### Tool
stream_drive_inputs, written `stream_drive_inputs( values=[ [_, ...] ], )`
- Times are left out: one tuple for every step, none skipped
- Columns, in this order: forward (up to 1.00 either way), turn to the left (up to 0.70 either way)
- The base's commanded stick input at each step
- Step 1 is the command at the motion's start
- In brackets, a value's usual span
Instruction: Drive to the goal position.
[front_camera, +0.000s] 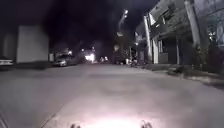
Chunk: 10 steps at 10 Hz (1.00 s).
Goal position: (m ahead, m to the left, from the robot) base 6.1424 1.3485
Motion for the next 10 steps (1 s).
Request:
stream_drive_inputs(
  values=[
    [0.6, -0.15],
    [0.6, -0.15],
    [0.6, -0.15],
    [0.6, -0.06],
    [0.6, 0.0],
    [0.6, 0.0],
    [0.6, 0.0],
    [0.6, 0.0],
    [0.6, 0.0],
    [0.6, 0.0]
  ],
)
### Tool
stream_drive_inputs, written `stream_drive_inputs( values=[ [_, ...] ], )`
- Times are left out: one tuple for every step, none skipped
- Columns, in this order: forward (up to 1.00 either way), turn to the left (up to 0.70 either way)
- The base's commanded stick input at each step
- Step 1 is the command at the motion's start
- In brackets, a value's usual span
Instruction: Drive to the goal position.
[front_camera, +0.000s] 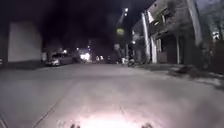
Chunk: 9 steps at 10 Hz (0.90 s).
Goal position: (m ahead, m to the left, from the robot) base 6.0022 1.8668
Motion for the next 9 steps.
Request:
stream_drive_inputs(
  values=[
    [0.6, 0.0],
    [0.6, 0.0],
    [0.6, 0.0],
    [0.6, 0.0],
    [0.6, 0.0],
    [0.6, 0.0],
    [0.6, 0.0],
    [0.6, 0.0],
    [0.6, 0.0]
  ],
)
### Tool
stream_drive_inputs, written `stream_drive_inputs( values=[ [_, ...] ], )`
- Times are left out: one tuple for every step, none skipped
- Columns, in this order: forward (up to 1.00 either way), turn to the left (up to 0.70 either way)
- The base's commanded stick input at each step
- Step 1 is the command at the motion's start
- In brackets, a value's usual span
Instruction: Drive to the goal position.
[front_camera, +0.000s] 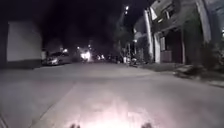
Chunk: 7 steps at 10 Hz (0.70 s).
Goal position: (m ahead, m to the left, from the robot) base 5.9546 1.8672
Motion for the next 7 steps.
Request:
stream_drive_inputs(
  values=[
    [0.6, 0.0],
    [0.6, 0.0],
    [0.6, 0.0],
    [0.6, 0.0],
    [0.6, 0.0],
    [0.6, 0.0],
    [0.6, 0.0]
  ],
)
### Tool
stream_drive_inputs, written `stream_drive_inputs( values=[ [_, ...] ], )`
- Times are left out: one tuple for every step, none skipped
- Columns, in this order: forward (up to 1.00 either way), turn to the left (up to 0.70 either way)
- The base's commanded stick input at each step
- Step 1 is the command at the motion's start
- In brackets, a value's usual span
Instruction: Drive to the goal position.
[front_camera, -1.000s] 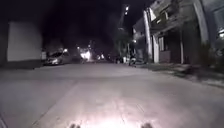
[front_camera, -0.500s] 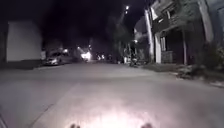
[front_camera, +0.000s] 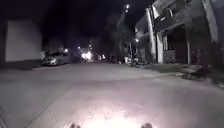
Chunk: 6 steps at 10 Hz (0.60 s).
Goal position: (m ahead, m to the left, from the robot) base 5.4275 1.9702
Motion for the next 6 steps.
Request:
stream_drive_inputs(
  values=[
    [0.6, 0.0],
    [0.6, 0.0],
    [0.6, 0.0],
    [0.6, 0.0],
    [0.6, 0.0],
    [0.6, 0.0]
  ],
)
